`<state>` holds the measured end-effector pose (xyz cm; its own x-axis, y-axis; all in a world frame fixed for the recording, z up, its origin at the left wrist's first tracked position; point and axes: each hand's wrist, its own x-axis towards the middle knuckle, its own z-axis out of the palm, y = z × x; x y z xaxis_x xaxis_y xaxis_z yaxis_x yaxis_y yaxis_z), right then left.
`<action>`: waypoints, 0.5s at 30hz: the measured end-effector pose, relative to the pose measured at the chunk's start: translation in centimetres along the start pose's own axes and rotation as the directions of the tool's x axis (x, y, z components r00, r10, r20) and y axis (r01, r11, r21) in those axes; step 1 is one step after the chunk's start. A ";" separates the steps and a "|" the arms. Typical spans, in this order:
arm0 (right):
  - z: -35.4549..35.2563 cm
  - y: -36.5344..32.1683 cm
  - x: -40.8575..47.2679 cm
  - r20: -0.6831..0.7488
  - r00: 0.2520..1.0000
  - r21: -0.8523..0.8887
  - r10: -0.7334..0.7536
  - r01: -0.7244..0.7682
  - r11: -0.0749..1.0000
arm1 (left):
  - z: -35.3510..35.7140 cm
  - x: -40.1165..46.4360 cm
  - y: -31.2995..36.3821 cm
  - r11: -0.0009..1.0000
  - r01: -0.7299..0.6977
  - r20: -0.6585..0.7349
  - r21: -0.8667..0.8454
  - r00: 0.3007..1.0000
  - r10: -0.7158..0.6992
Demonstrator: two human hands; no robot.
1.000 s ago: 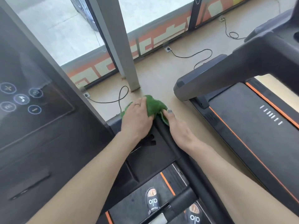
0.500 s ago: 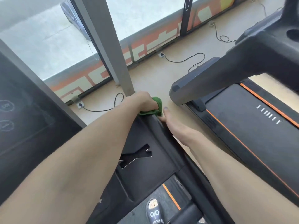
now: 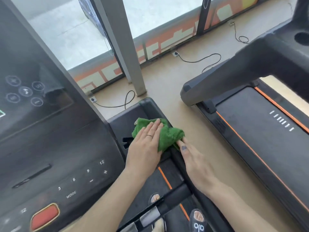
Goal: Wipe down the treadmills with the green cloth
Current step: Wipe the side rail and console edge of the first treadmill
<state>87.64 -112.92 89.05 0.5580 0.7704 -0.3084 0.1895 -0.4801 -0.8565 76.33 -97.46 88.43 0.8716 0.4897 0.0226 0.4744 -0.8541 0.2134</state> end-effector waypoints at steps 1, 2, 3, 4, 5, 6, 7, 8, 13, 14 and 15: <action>0.2 -0.7 1.6 0.027 0.999 -0.032 -0.019 0.020 0.999 | -0.4 0.9 -0.8 0.998 0.055 -0.022 0.033 0.998 -0.054; 0.5 -1.5 3.5 0.051 0.997 -0.041 -0.055 0.057 0.998 | -1.1 2.0 -1.5 0.992 0.119 -0.010 0.047 0.993 -0.119; 0.8 -2.3 5.4 0.068 0.994 -0.034 -0.083 0.085 0.996 | -1.8 3.0 -2.3 0.983 0.177 0.019 0.053 0.984 -0.179; 1.1 -3.2 7.0 0.078 0.992 -0.034 -0.103 0.106 0.994 | -2.3 4.0 -2.9 0.974 0.221 0.032 0.047 0.974 -0.223; 1.3 -3.8 8.2 0.080 0.991 -0.039 -0.111 0.115 0.993 | -2.7 4.6 -3.1 0.968 0.250 0.048 0.035 0.967 -0.251; 1.5 -4.1 8.5 0.076 0.990 -0.056 -0.117 0.121 0.991 | -2.9 4.7 -2.9 0.961 0.276 0.055 0.008 0.960 -0.276; 1.7 -4.1 8.0 0.072 0.990 -0.093 -0.120 0.126 0.988 | -3.0 4.1 -2.3 0.956 0.293 0.050 -0.035 0.955 -0.291; 1.8 -3.9 6.8 0.077 0.988 -0.139 -0.134 0.144 0.980 | -2.6 2.9 -1.6 0.955 0.291 0.038 -0.063 0.957 -0.289; 1.8 -1.5 -2.9 0.128 0.945 -0.310 -0.300 0.326 0.893 | -1.5 -6.7 1.4 0.981 0.161 -0.024 -0.112 0.986 -0.165; 1.7 -1.5 -3.9 0.119 0.948 -0.237 -0.296 0.317 0.919 | -1.4 -7.8 1.6 0.973 0.171 -0.045 -0.153 0.983 -0.180; 1.8 -1.8 -4.6 0.084 0.965 -0.114 -0.250 0.258 0.959 | -1.4 -8.6 1.9 0.951 0.216 -0.048 -0.220 0.972 -0.231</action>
<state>83.30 -114.88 91.24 0.4233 0.8983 -0.1179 0.4178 -0.3091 -0.8544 69.59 -103.08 89.99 0.7313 0.6818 0.0194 0.6120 -0.6685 0.4226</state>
